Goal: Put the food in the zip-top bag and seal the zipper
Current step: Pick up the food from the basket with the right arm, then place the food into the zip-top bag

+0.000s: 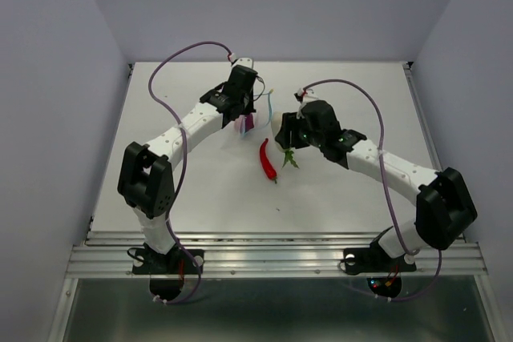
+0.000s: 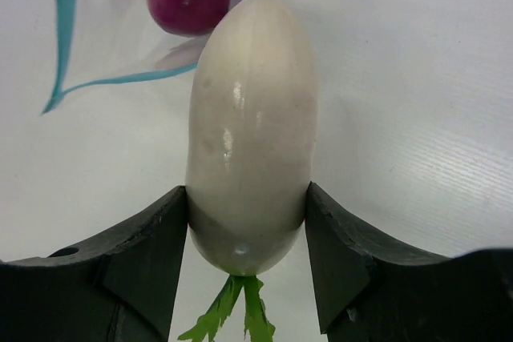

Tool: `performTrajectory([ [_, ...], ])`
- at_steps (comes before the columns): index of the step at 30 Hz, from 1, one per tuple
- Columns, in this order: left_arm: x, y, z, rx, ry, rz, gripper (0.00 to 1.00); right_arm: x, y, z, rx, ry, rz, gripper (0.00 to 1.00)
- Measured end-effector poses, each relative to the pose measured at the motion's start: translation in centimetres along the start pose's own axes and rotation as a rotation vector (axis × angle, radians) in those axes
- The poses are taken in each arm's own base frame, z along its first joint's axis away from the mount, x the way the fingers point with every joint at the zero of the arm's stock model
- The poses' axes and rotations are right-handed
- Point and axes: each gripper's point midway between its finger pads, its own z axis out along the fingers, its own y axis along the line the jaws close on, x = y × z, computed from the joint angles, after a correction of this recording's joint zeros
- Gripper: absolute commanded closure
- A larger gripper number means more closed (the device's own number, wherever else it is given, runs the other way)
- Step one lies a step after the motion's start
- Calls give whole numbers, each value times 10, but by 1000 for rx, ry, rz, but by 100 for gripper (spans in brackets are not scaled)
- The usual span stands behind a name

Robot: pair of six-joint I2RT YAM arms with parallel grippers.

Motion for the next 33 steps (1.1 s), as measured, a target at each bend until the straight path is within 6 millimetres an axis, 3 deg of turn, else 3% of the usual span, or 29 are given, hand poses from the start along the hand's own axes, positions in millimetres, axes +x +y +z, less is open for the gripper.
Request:
performTrajectory([
  [6, 1, -2, 0, 11, 4, -11, 100, -32, 18, -10, -53, -57, 5, 62],
  [13, 1, -3, 0, 14, 5, -24, 100, -68, 43, 13, -115, -85, 5, 63],
  [19, 3, -6, 0, 26, 12, -37, 100, -79, 39, 32, -70, -120, 39, 63],
  [26, 7, -6, 0, 29, 24, -47, 100, -90, 40, 39, -66, -175, 73, 62],
  [33, 7, -7, 0, 28, 25, -60, 100, -81, 49, 40, -129, -146, 71, 62],
])
